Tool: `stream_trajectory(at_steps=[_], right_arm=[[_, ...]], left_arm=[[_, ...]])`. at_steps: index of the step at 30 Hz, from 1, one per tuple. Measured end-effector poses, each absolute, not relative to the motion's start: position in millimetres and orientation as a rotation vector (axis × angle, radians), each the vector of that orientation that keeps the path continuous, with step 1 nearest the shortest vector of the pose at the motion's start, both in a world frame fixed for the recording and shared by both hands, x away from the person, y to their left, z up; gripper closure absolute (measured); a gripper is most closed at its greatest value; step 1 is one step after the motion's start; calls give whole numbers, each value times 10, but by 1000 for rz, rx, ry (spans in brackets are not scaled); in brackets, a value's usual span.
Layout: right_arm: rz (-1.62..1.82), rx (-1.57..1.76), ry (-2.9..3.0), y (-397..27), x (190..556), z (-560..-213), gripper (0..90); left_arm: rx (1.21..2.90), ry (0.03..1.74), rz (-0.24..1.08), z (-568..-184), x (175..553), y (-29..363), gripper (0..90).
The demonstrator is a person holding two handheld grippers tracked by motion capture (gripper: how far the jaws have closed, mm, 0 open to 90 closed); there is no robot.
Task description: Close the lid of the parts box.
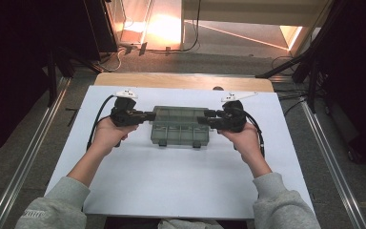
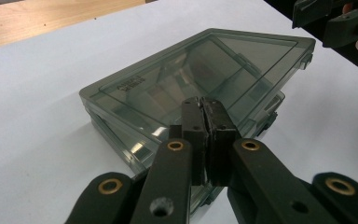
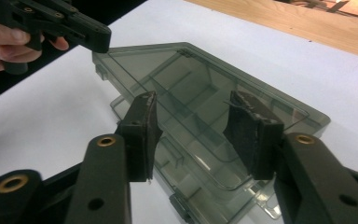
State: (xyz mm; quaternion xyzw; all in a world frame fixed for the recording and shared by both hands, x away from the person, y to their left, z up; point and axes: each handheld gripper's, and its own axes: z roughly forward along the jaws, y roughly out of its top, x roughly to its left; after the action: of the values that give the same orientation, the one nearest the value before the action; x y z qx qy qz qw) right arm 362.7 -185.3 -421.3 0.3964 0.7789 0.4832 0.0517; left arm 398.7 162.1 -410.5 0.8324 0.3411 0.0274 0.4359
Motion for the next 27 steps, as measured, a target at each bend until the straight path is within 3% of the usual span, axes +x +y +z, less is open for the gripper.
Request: stream_trajectory(at_steps=[6,13,27], right_arm=[[1462,1189,2351,-1873,3577,-4232,756],[1434,1231,2349,-1939,3544,-4291,874],[1391,1247,2359,-1964,3502,-4375,888]], left_arm=[[2072,832,83,-4132,3942,1598,883],[2069,831,82,-4151,3920,1593,882],[2057,837,87,-4193,3869,1636,882]])
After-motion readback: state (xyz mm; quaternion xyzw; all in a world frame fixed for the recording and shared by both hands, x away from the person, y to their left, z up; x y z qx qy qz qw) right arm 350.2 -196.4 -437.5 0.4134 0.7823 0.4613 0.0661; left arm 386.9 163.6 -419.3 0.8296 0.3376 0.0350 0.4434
